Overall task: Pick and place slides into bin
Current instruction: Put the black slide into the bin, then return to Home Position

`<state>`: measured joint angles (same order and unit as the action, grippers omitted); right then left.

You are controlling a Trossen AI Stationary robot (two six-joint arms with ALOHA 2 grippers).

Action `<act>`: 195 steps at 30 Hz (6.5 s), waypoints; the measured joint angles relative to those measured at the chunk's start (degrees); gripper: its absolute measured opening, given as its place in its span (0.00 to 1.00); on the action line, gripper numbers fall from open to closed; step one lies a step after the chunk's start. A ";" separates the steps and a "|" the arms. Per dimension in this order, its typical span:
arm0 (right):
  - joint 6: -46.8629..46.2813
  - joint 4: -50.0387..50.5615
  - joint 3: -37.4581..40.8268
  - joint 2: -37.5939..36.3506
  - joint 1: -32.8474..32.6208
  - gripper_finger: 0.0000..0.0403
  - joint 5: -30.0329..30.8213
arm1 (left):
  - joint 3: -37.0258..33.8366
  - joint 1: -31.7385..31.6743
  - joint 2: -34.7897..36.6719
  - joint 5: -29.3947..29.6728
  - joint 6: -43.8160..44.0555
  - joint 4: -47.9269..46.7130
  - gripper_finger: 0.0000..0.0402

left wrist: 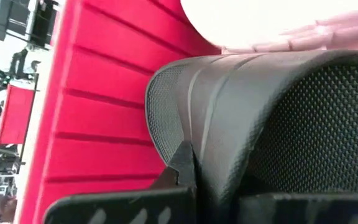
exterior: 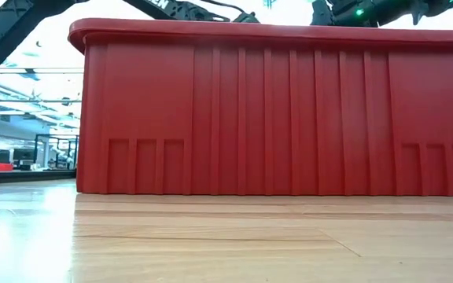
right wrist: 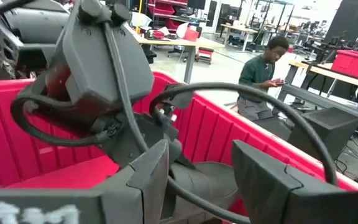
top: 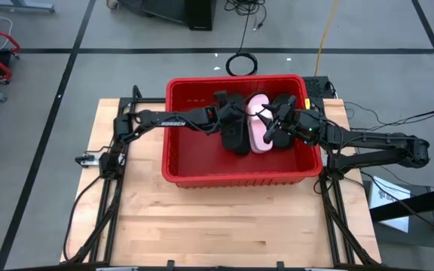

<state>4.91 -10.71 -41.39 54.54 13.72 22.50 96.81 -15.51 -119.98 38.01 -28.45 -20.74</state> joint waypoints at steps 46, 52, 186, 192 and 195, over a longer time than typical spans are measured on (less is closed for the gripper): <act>0.09 0.71 0.00 0.02 -2.58 0.41 0.15 | 1.08 -0.98 -2.84 -2.75 2.19 2.19 0.00; -1.01 0.73 0.00 0.02 -2.58 0.41 0.02 | 1.06 -1.91 -2.84 -4.89 1.86 3.46 0.02; -0.84 1.35 0.02 -13.51 -26.41 0.41 -0.13 | -18.14 18.53 47.02 -12.71 18.61 -13.06 0.54; -1.21 1.89 0.00 -16.99 -27.79 0.41 -0.14 | -31.85 18.53 57.47 -12.76 21.03 -2.68 0.54; -0.83 1.52 0.00 -17.73 -28.24 0.41 -0.13 | -38.33 18.53 62.87 -13.95 22.19 3.69 0.54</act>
<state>4.08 -9.19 -41.39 36.81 -14.52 22.37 58.48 3.03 -57.11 24.06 -6.25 -17.05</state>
